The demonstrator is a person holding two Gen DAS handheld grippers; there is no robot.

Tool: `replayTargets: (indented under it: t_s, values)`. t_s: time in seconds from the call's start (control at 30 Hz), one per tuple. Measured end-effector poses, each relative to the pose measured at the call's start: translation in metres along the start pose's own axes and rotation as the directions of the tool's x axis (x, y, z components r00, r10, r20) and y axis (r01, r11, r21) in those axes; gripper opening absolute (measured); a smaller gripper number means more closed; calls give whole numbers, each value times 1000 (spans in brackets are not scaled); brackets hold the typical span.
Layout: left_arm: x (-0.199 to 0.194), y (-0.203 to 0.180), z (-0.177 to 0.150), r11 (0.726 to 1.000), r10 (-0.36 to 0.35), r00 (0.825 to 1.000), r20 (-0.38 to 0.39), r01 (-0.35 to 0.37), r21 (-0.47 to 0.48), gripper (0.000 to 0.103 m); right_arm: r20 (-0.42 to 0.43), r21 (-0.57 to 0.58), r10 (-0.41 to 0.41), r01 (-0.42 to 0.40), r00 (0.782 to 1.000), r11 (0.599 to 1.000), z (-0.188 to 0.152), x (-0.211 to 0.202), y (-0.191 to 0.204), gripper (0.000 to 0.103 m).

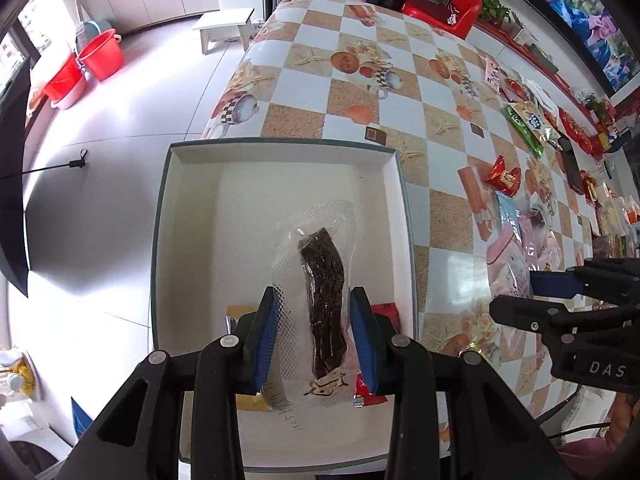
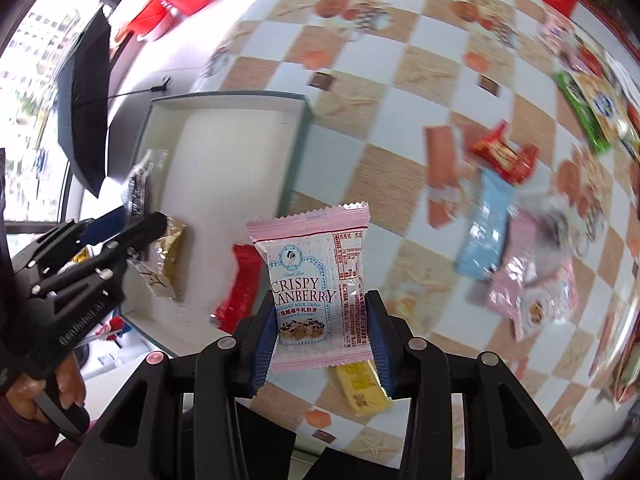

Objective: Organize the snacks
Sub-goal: 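Carry both packs into the white box and open both tools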

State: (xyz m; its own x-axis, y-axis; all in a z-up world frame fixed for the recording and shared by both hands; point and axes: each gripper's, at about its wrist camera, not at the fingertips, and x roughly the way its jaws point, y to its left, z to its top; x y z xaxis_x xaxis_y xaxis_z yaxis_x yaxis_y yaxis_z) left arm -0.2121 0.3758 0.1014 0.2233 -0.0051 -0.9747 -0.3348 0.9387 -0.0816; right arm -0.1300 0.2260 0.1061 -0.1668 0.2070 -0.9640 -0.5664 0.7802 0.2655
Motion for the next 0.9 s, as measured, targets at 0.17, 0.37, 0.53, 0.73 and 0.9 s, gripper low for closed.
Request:
replayTargets:
  t_s: [0.17, 0.37, 0.53, 0.73, 0.9]
  values:
    - [11, 14, -6, 1000, 3, 1000, -31, -3, -25, 39, -32, -59, 7, -9, 999, 998, 20, 13, 31, 44]
    - [21, 24, -14, 999, 0, 998, -64, -3, -49, 39, -64, -86, 17, -22, 998, 996, 42, 28, 51, 44]
    - [30, 19, -18, 999, 38, 994, -104, -40, -23, 46, -85, -99, 54, -62, 995, 993, 57, 33, 60, 45]
    - [4, 15, -11, 998, 49, 997, 62, -47, -39, 78, -61, -83, -4, -1, 998, 997, 50, 25, 43, 102]
    - [-47, 9, 19, 997, -1, 951, 309, 24, -68, 81, -28, 21, -68, 68, 997, 997, 25, 10, -8, 102]
